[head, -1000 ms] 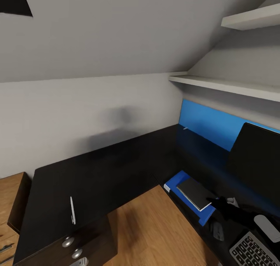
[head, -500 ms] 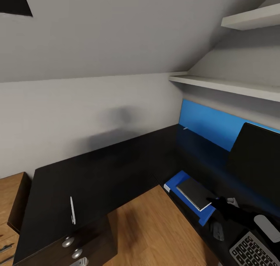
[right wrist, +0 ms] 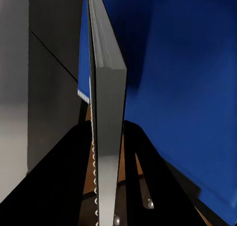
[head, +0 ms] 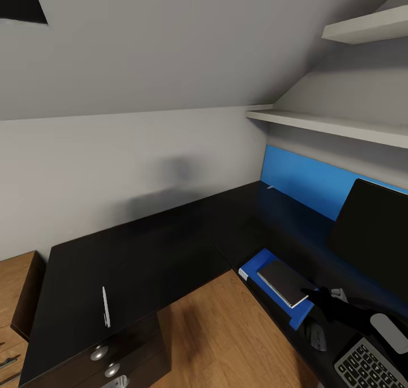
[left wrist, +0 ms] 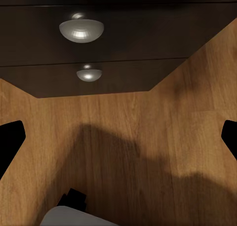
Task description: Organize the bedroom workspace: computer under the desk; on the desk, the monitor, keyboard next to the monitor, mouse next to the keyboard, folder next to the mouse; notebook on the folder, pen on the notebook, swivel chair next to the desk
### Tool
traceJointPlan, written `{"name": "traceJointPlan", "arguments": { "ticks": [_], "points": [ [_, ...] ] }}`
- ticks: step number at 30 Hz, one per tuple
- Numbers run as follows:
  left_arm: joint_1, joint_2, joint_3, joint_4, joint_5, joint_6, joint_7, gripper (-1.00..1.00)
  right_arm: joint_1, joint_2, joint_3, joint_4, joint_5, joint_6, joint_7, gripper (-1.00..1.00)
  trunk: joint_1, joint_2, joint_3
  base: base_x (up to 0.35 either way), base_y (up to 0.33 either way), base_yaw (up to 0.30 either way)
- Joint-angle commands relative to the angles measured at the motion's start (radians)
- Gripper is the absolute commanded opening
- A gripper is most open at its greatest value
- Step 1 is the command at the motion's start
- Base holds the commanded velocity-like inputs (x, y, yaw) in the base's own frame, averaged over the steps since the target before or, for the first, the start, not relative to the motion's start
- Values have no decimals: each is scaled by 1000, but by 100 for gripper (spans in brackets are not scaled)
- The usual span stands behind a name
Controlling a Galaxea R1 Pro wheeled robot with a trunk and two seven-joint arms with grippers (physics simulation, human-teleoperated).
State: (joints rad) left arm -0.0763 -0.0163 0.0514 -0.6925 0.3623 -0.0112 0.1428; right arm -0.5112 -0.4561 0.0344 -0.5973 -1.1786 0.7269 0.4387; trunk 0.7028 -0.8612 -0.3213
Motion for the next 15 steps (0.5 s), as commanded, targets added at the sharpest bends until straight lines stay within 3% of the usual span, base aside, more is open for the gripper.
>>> {"name": "traceJointPlan", "arguments": {
  "ticks": [1, 15],
  "points": [
    [0, -1, 1, -1, 10, -1, 1, 100, 0, -1, 12, 4, 46, -9, -14, -100, 0, -1, -2, 0, 0, 0],
    [0, -1, 1, -1, 10, -1, 1, 100, 0, -1, 12, 4, 46, -9, -14, -100, 0, -1, -2, 0, 0, 0]
  ]
}}
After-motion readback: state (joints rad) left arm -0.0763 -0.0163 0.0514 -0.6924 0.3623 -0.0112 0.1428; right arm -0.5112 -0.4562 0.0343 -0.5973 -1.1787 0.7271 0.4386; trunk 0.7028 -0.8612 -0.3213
